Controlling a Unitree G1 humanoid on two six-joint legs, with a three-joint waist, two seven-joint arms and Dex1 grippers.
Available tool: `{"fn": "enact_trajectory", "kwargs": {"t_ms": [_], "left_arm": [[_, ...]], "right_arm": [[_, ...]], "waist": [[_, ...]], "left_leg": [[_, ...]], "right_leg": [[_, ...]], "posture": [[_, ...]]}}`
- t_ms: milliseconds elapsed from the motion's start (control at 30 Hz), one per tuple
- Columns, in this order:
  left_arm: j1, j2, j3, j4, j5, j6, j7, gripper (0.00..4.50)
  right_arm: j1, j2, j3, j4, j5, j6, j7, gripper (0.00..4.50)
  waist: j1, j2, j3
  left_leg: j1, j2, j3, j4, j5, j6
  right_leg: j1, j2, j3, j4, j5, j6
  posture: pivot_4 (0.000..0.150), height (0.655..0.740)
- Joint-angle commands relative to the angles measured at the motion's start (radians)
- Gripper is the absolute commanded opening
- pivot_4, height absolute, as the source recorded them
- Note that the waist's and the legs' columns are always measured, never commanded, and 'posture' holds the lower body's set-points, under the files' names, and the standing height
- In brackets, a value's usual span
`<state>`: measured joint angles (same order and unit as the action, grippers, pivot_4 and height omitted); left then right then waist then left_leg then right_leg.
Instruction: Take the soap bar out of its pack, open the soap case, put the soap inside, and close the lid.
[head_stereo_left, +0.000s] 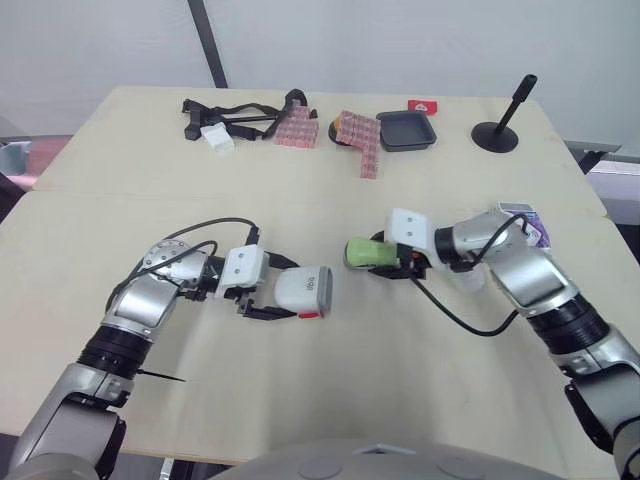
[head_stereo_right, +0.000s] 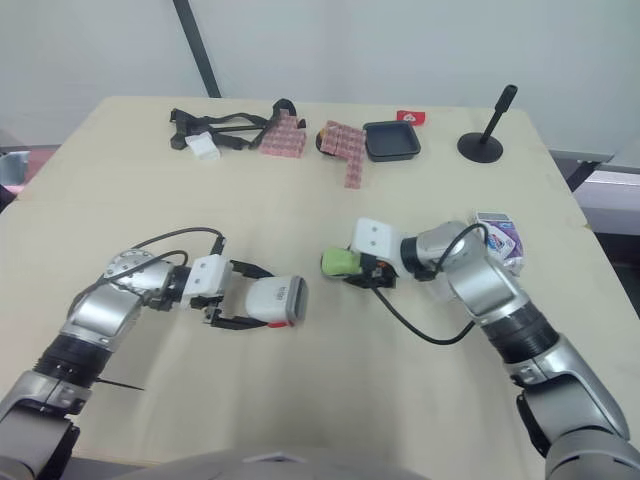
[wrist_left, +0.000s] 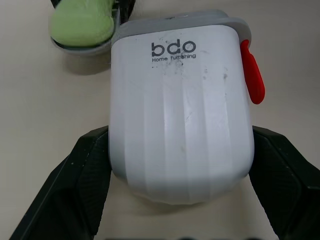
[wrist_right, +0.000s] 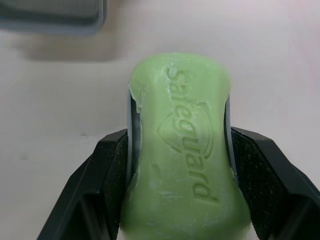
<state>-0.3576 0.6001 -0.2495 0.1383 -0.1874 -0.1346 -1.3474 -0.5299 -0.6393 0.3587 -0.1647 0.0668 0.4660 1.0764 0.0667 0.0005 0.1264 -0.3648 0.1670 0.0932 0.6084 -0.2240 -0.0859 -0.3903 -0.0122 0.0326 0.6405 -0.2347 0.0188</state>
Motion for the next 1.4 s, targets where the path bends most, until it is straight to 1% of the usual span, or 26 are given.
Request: {"fn": "enact_trajectory", "kwargs": {"t_ms": [33, 233, 367, 767, 1400], "left_arm": [[-0.031, -0.011, -0.011, -0.006, 0.038, -0.011, 0.037, 3.43], [-0.073, -0.078, -0.033, 0.018, 0.065, 0.010, 0.096, 3.43], [-0.104, -0.119, -0.059, 0.033, 0.088, 0.018, 0.119, 3.43], [-0.184, -0.199, -0.099, 0.107, 0.130, -0.019, 0.157, 3.43], [-0.201, -0.248, -0.117, 0.103, 0.136, -0.019, 0.175, 3.43]], "right_arm": [[0.029, -0.062, -0.072, -0.104, 0.043, 0.024, 0.024, 2.58], [0.120, -0.188, -0.116, -0.212, 0.071, 0.048, 0.065, 2.58], [0.155, -0.220, -0.137, -0.269, 0.102, 0.084, 0.065, 2.58], [0.141, -0.233, -0.117, -0.289, 0.116, 0.122, 0.056, 2.58], [0.040, -0.192, -0.004, -0.267, 0.070, 0.161, 0.048, 2.58]], "waist": [[0.001, 0.000, 0.000], [0.009, 0.000, 0.000], [0.005, 0.000, 0.000], [0.012, 0.001, 0.000], [0.011, 0.001, 0.000]], "left_leg": [[0.000, 0.000, 0.000, 0.000, 0.000, 0.000], [-0.001, 0.000, 0.000, 0.000, 0.000, 0.000], [-0.001, 0.000, 0.000, 0.000, 0.000, 0.000], [-0.001, 0.000, 0.000, 0.001, 0.000, 0.001], [-0.001, 0.000, 0.000, 0.002, 0.000, 0.001]], "right_leg": [[0.000, 0.000, 0.000, 0.000, 0.000, 0.000], [0.000, 0.000, 0.000, -0.001, 0.000, 0.000], [0.000, 0.000, 0.001, -0.002, 0.000, 0.000], [0.000, 0.000, 0.001, 0.000, 0.000, 0.000], [0.000, 0.000, 0.001, 0.001, 0.000, 0.000]], "posture": [[0.150, 0.7400], [0.150, 0.7400], [0.150, 0.7400], [0.150, 0.7400], [0.150, 0.7400]]}}
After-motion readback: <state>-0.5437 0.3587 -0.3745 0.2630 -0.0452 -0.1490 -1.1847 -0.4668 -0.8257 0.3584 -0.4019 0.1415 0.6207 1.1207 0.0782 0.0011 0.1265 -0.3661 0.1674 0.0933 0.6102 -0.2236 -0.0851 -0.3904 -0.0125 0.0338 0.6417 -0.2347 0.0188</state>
